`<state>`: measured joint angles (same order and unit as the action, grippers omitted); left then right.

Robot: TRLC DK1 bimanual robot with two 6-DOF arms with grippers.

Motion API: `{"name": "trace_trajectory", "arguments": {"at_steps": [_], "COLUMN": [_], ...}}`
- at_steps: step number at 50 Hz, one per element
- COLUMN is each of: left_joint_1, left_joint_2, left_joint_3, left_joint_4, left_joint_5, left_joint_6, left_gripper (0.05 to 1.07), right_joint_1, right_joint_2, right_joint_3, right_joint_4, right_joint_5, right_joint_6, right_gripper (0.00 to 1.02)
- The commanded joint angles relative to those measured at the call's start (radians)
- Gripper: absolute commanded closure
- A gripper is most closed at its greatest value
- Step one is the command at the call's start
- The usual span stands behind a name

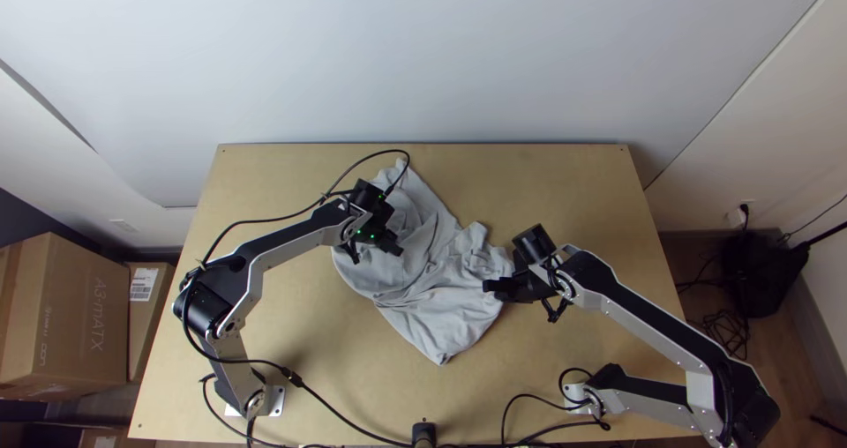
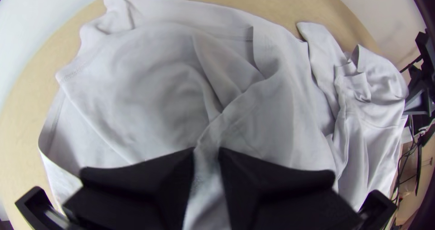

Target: Fold the t-shirt

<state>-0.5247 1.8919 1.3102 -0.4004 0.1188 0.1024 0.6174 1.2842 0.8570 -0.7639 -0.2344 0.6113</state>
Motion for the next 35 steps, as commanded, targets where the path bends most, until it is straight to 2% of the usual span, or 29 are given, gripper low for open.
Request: {"name": "trace_trajectory", "arguments": {"at_steps": [1,11,17,25,30,35], "left_joint_1": [0.005,0.060,0.115,0.207,0.270,0.342], "left_joint_2": [-0.001,-0.097,-0.166,-0.249,-0.294,-0.321], "left_joint_3": [0.040,0.058,0.069,0.077,0.100,0.143], "left_joint_4": [-0.017,-0.060,-0.078,-0.084,-0.106,-0.132], "left_joint_5": [-0.005,-0.004,-0.004,-0.004,-0.004,-0.002], "left_joint_6": [-0.009,-0.047,-0.092,-0.156,-0.204,-0.253], "left_gripper": [1.05,1.05,1.05,1.05,1.05,1.05], "right_joint_1": [-0.022,-0.163,-0.248,-0.308,-0.337,-0.377], "right_joint_2": [-0.025,-0.025,-0.046,-0.063,-0.039,-0.006], "right_joint_3": [-0.012,0.011,0.016,0.066,0.148,0.267], "right_joint_4": [0.005,0.021,0.063,0.104,0.126,0.133], "right_joint_5": [0.006,0.009,0.040,0.069,0.072,0.078], "right_joint_6": [-0.018,-0.028,-0.050,-0.116,-0.208,-0.239], "right_gripper": [1.00,1.00,1.00,1.00,1.00,1.00]}}
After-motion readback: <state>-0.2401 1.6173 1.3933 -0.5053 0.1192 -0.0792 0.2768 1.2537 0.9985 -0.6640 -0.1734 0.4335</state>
